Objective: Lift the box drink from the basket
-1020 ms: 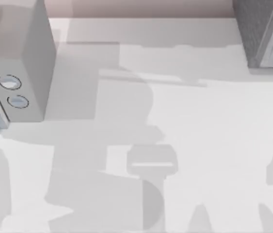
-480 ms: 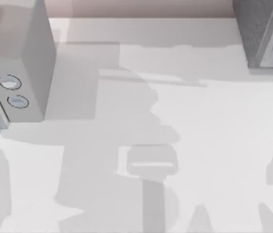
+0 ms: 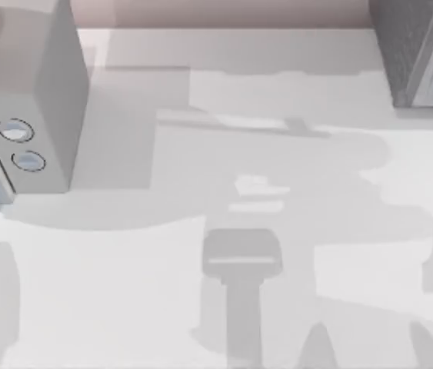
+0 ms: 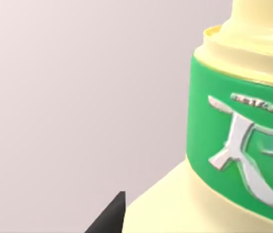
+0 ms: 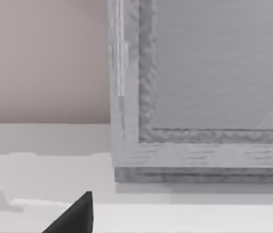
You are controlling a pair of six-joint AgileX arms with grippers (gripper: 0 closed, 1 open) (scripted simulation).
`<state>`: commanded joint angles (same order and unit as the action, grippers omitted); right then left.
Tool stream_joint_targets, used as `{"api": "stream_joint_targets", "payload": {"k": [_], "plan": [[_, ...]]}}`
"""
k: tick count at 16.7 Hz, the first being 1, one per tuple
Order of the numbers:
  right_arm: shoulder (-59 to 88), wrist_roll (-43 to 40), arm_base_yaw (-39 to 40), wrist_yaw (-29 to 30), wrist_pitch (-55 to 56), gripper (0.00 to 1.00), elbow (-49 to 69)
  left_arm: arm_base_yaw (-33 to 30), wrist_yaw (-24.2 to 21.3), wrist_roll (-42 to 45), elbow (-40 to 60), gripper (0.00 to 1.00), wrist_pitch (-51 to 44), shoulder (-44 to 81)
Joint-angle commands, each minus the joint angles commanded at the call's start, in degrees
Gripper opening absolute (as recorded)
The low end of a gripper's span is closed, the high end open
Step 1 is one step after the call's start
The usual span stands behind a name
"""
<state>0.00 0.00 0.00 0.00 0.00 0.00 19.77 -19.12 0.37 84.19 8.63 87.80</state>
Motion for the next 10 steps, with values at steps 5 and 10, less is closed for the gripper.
{"api": "stream_joint_targets", "payload": {"k": [5,10], "plan": [[0.0,0.0,0.0,0.0,0.0,1.0,0.0,0.0,-2.0,0.3,9.7,0.0,-11.9,1.6],[0.0,0.0,0.0,0.0,0.0,1.0,0.0,0.7,-2.7,0.7,12.5,0.0,-14.9,2.3]]}}
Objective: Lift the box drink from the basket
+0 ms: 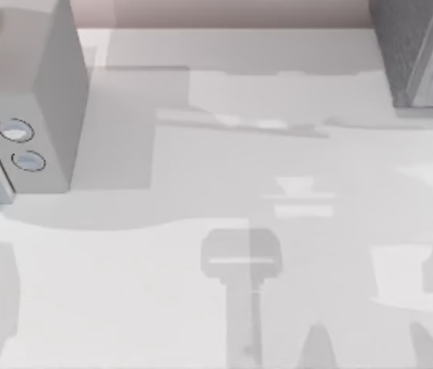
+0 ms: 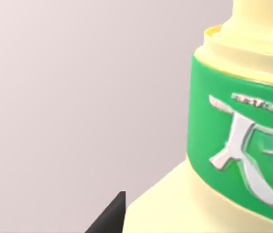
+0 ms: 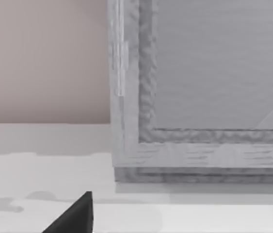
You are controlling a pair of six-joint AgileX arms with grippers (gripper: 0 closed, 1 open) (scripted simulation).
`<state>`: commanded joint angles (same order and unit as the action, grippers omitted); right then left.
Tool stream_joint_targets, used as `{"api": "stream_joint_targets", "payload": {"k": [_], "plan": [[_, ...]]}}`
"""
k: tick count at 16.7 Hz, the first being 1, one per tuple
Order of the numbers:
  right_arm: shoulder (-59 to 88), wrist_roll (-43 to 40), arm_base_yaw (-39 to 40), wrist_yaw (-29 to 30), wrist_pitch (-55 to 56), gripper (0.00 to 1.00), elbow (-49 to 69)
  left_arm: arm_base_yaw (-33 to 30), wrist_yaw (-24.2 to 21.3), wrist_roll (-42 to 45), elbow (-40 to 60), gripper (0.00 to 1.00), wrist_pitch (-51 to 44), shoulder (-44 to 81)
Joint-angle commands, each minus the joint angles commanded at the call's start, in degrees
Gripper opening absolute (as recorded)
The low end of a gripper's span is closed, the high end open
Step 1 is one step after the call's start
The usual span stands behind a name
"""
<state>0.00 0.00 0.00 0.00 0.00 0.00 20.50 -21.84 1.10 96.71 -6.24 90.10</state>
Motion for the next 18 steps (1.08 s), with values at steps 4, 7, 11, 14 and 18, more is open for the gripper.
{"api": "stream_joint_targets", "payload": {"k": [4,7,11,14,18], "plan": [[0.0,0.0,0.0,0.0,0.0,1.0,0.0,-0.3,0.2,0.0,-0.8,0.0,0.0,-0.6],[0.0,0.0,0.0,0.0,0.0,1.0,0.0,-1.2,1.4,-0.3,-6.1,0.0,-0.2,-4.3],[0.0,0.0,0.0,0.0,0.0,1.0,0.0,-3.8,4.3,-0.5,-19.6,0.0,0.4,-16.3],[0.0,0.0,0.0,0.0,0.0,1.0,0.0,-6.6,7.3,-0.6,-33.0,0.0,1.4,-29.1],[0.0,0.0,0.0,0.0,0.0,1.0,0.0,-10.9,11.7,-0.6,-52.9,0.0,3.1,-48.5]]}}
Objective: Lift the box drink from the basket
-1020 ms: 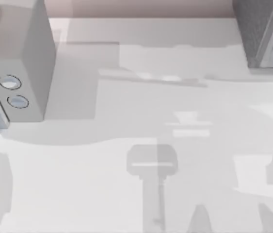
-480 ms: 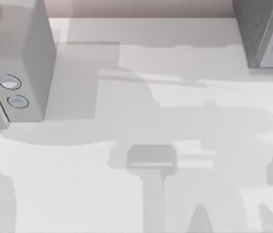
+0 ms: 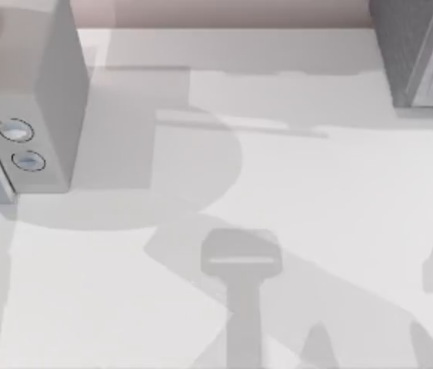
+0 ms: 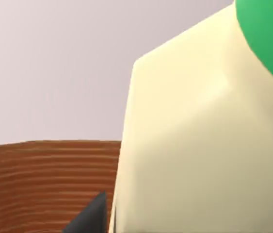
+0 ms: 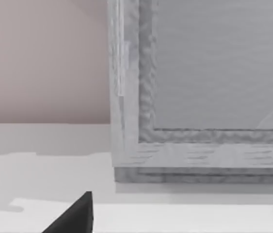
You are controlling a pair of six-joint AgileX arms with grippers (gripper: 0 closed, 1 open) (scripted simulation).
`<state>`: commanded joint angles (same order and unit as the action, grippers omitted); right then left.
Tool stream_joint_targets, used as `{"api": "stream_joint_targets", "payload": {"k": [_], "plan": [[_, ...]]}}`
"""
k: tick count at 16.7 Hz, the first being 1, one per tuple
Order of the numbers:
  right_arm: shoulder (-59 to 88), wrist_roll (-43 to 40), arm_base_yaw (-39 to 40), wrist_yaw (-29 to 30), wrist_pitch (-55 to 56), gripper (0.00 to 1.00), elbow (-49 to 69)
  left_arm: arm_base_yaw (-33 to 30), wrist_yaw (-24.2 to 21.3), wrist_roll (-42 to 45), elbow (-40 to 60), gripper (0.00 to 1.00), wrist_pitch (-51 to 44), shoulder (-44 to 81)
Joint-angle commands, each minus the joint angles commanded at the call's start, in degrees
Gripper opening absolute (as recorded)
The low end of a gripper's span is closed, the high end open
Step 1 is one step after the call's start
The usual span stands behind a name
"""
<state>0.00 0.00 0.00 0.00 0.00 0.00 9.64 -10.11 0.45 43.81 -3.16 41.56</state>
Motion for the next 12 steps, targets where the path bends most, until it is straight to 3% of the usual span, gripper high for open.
{"api": "stream_joint_targets", "payload": {"k": [7,12], "plan": [[0.0,0.0,0.0,0.0,0.0,1.0,0.0,-7.0,7.3,-0.2,-32.1,0.0,2.6,-30.6],[0.0,0.0,0.0,0.0,0.0,1.0,0.0,-9.5,10.0,-0.4,-43.4,0.0,3.1,-41.1]]}}
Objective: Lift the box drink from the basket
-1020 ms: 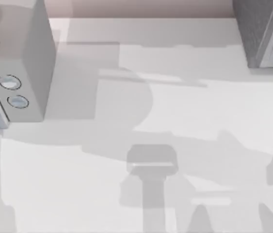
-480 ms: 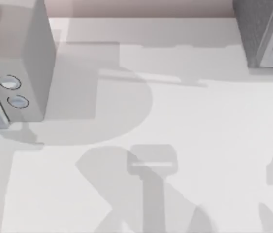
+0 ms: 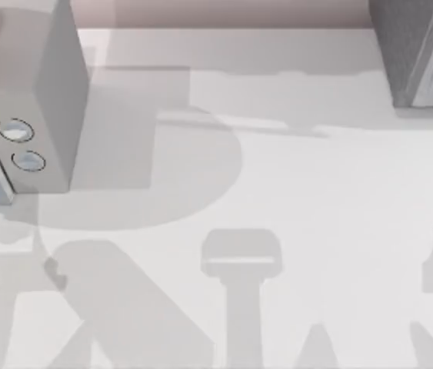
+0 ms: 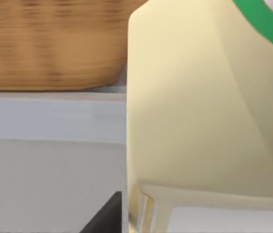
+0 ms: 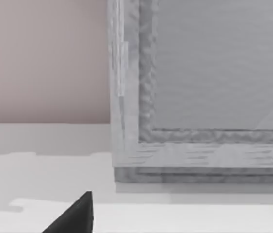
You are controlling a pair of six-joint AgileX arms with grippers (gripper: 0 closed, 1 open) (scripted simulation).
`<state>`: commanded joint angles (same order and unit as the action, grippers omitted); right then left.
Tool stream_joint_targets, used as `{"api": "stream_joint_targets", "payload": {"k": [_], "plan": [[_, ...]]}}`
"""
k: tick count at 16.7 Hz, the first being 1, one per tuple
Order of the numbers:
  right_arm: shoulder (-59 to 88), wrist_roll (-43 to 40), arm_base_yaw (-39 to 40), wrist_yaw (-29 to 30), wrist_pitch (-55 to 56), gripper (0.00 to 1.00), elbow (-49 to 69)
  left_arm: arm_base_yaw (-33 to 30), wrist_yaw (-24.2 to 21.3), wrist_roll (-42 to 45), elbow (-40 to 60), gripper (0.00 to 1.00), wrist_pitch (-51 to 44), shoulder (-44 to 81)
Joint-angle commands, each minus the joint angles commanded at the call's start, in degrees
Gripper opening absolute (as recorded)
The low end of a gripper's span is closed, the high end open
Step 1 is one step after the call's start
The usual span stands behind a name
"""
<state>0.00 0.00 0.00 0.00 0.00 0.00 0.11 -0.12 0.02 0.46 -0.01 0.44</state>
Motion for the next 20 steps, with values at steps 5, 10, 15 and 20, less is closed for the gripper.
{"api": "stream_joint_targets", "payload": {"k": [5,10,15,20], "plan": [[0.0,0.0,0.0,0.0,0.0,1.0,0.0,0.1,0.1,0.1,-0.4,0.0,0.0,-0.2],[0.0,0.0,0.0,0.0,0.0,1.0,0.0,0.4,-3.9,4.0,3.8,0.0,-4.6,6.1],[0.0,0.0,0.0,0.0,0.0,1.0,0.0,1.2,-14.3,14.2,16.3,0.0,-15.0,21.7],[0.0,0.0,0.0,0.0,0.0,1.0,0.0,2.1,-25.9,25.2,29.9,0.0,-26.7,38.9]]}}
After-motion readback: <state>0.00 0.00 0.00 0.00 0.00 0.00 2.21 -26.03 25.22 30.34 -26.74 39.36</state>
